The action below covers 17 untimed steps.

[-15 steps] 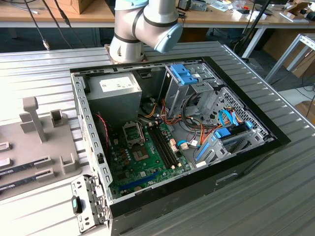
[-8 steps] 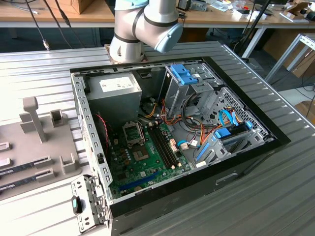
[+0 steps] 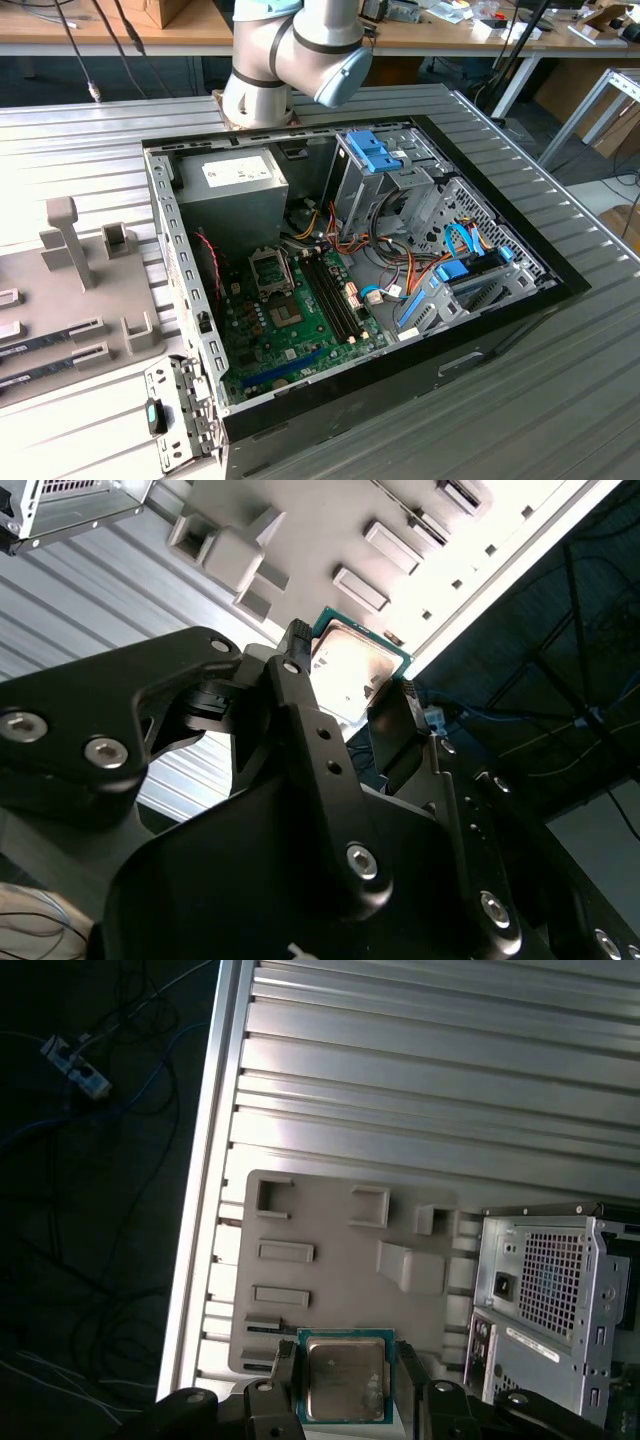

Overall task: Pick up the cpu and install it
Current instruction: 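Pick up the cpu and move it towards the insertion slot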

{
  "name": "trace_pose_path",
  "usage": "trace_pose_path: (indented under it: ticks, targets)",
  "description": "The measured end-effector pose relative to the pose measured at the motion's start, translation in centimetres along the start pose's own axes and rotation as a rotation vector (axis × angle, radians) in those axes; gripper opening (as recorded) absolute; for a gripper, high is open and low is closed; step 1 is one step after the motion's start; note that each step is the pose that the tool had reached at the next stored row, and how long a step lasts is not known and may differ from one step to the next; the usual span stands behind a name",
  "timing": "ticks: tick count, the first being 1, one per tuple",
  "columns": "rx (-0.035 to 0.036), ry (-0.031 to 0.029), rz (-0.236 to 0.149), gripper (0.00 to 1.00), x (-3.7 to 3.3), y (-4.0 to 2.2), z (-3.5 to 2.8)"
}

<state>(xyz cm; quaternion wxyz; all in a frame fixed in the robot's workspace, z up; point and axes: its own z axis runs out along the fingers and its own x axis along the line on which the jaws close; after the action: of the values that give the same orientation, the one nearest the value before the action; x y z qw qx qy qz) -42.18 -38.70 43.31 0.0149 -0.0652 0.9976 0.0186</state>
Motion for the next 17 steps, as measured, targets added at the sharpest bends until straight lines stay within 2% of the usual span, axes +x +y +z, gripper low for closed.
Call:
trace_pose_path:
  ticks: [11, 17]
  targets:
    - [0.0005, 0.0001, 0.000, 0.47, -1.17, -0.16, 0.09]
    - [0.0009, 0.0001, 0.000, 0.47, -2.03, -0.27, 0.15]
